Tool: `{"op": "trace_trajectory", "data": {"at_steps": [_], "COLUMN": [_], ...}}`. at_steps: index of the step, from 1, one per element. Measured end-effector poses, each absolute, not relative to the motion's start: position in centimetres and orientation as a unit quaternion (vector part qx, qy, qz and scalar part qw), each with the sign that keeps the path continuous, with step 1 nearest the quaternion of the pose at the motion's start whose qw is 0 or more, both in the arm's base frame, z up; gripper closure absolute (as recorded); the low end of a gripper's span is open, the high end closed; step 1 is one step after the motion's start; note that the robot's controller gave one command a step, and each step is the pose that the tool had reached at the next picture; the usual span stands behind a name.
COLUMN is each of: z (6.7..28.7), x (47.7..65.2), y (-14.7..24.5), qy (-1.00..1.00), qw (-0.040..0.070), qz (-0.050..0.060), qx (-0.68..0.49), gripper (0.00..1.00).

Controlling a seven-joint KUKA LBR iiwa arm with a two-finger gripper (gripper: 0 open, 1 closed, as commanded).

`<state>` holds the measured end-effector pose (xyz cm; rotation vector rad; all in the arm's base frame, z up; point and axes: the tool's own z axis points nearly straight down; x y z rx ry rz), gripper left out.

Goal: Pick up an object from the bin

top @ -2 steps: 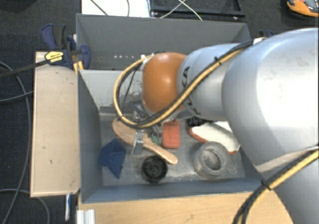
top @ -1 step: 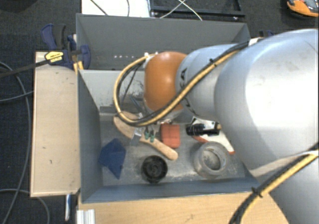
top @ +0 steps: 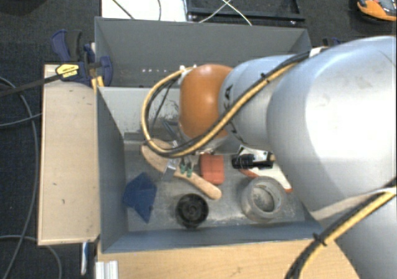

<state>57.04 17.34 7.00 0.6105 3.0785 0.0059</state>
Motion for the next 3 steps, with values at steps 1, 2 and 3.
{"op": "trace_trajectory", "data": {"at_steps": [1, 2, 3], "z": [7.2, 9.0, 12.4], "x": [57.0, 56.7, 56.9], "y": [17.3, 17.2, 17.3], "qy": [0.981, 0.981, 0.981], "qw": [0.000, -0.004, -0.001], "qz": [0.001, -0.001, 0.001], "qx": [0.195, 0.195, 0.194], "gripper": [1.00, 1.00, 1.00]}}
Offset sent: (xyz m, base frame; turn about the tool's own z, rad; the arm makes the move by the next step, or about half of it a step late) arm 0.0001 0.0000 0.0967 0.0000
